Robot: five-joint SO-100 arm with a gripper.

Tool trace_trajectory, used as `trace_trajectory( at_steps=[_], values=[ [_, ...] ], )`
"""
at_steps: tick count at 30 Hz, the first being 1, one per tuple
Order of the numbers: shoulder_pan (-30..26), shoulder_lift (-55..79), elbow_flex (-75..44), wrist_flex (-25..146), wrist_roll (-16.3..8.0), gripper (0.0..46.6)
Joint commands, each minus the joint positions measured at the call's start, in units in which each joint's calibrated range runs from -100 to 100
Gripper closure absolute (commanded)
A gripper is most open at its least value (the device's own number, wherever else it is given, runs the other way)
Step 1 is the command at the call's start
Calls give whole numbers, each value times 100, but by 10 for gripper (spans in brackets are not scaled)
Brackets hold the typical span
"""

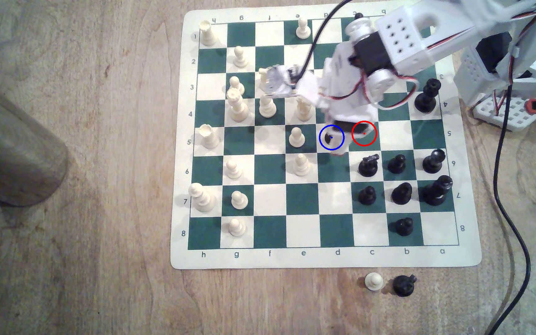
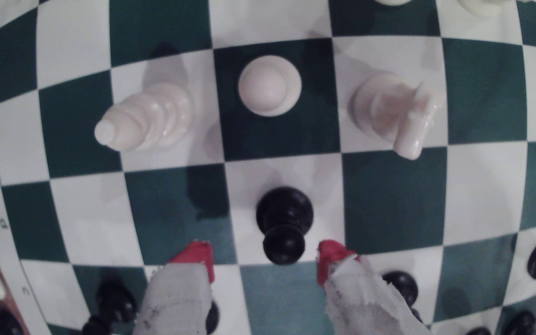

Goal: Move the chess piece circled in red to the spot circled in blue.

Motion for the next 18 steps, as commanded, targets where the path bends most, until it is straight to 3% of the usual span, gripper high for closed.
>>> trace_trajectory(
  at_steps=[1, 7, 12, 18],
  values=[
    [91, -894, 35, 127, 10, 285],
    [-11, -1820, 316, 503, -20, 281],
    [263, -2719, 1069, 536, 20, 280],
    [59, -4154, 1232, 1478, -24, 277]
  ],
)
